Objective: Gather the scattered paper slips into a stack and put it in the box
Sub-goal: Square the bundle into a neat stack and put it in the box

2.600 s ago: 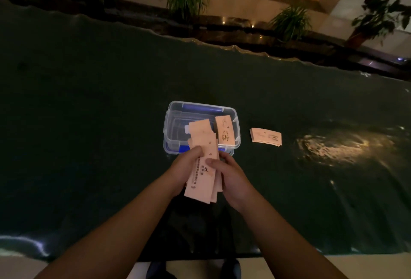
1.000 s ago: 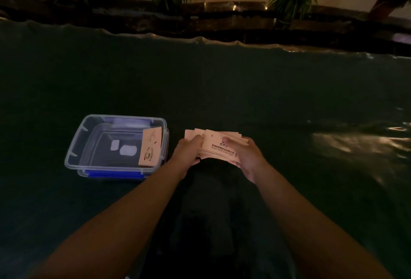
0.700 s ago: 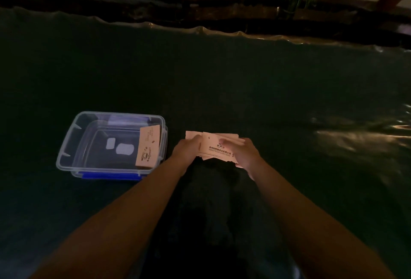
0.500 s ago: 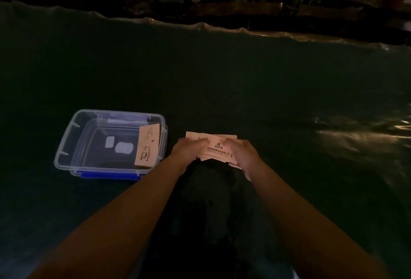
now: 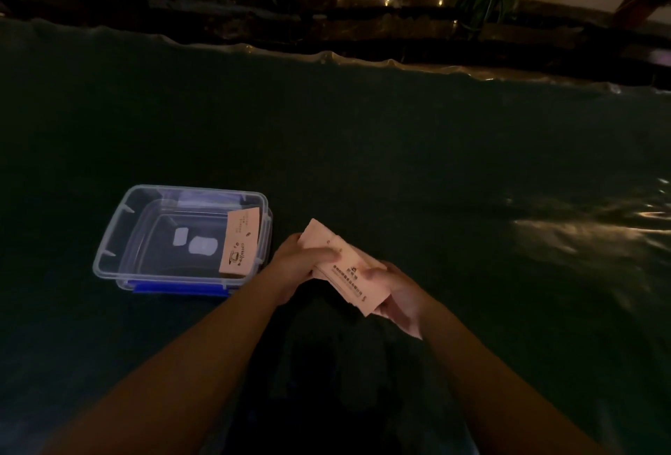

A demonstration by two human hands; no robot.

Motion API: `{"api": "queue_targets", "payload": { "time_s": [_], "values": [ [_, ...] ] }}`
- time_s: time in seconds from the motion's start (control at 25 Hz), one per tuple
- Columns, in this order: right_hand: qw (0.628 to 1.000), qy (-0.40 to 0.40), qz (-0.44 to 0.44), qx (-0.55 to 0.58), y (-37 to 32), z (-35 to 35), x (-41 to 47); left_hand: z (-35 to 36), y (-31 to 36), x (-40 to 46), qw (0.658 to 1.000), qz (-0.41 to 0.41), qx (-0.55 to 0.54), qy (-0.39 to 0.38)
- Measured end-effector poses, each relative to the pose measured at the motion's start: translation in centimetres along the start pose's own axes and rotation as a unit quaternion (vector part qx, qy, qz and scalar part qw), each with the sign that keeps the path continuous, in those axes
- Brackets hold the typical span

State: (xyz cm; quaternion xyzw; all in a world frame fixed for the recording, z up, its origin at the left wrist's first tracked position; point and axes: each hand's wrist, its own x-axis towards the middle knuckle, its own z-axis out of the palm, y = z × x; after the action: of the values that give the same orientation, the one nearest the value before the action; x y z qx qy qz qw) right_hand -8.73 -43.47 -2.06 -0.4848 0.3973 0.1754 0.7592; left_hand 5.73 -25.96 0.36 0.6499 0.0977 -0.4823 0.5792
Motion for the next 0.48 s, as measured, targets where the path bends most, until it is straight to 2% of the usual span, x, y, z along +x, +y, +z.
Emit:
{"api": "queue_targets", "payload": {
  "time_s": [0.12,0.24,0.36,0.48],
  "values": [
    [0.999,-0.052,-0.004,-0.006,1.4,-0.1,-1.4,0.0,-1.0,-1.9,0.999,0.041,0.007,-0.019],
    [0.996,-0.060,-0.010,-0.067,1.6,0.2,-3.2,0.4,-2.0,-3.8,0.997,0.064,-0.025,-0.021],
    [0.989,-0.095,-0.011,-0.115,2.3,1.9,-4.7,1.0,-3.3,-5.5,0.998,0.033,-0.040,-0.022],
    [0.988,-0.106,-0.019,-0.107,3.7,3.6,-5.5,0.4,-4.4,-6.9,0.994,-0.013,0.019,-0.108]
  ]
}}
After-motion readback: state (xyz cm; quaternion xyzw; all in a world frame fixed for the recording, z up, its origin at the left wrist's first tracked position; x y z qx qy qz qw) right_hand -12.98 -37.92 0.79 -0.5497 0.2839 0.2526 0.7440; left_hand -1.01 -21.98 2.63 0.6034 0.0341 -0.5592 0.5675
